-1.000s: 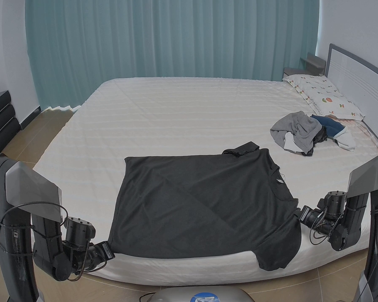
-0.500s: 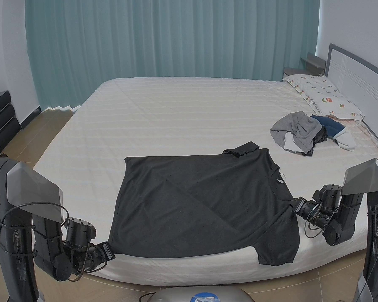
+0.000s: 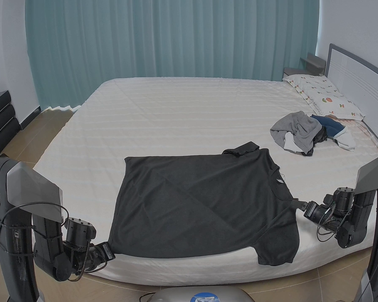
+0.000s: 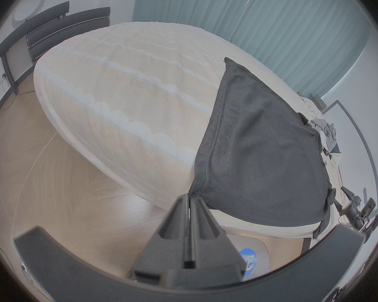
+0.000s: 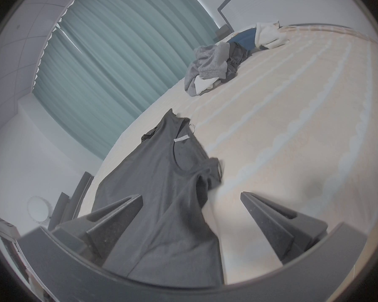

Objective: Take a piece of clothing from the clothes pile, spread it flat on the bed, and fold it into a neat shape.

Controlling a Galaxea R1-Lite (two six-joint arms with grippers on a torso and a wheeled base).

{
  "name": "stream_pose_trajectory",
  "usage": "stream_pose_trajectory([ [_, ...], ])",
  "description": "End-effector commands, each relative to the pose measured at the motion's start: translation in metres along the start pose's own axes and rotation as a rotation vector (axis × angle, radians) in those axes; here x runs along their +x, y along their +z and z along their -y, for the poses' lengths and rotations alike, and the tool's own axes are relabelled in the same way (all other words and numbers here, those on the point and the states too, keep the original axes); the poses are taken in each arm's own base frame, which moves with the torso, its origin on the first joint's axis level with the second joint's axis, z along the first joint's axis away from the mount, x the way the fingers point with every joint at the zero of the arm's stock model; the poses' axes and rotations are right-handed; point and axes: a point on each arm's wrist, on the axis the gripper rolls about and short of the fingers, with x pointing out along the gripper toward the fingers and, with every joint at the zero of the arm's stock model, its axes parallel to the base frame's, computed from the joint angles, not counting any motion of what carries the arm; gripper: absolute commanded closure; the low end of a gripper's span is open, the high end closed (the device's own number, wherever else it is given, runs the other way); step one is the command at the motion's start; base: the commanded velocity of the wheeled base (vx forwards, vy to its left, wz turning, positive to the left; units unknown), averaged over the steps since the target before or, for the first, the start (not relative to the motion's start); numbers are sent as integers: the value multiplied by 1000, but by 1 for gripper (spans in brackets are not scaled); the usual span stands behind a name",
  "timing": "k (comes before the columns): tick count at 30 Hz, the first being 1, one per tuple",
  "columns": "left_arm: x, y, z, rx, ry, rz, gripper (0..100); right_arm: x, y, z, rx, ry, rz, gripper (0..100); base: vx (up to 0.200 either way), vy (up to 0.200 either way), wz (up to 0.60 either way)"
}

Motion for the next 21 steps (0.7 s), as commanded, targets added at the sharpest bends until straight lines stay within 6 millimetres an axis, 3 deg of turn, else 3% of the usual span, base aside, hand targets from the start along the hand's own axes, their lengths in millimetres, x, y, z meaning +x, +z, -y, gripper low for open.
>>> stream_pose_trajectory([
  [1,0,0,0,0,1,-1,100,-31,-13,7,-23,12,-96,0,0,0,0],
  [9,0,0,0,0,1,-1,100,-47,-49,18,-174,11,-282,0,0,0,0],
  [21,0,0,0,0,2,-2,100,-39,-55,13,-187,61,-314,0,0,0,0],
])
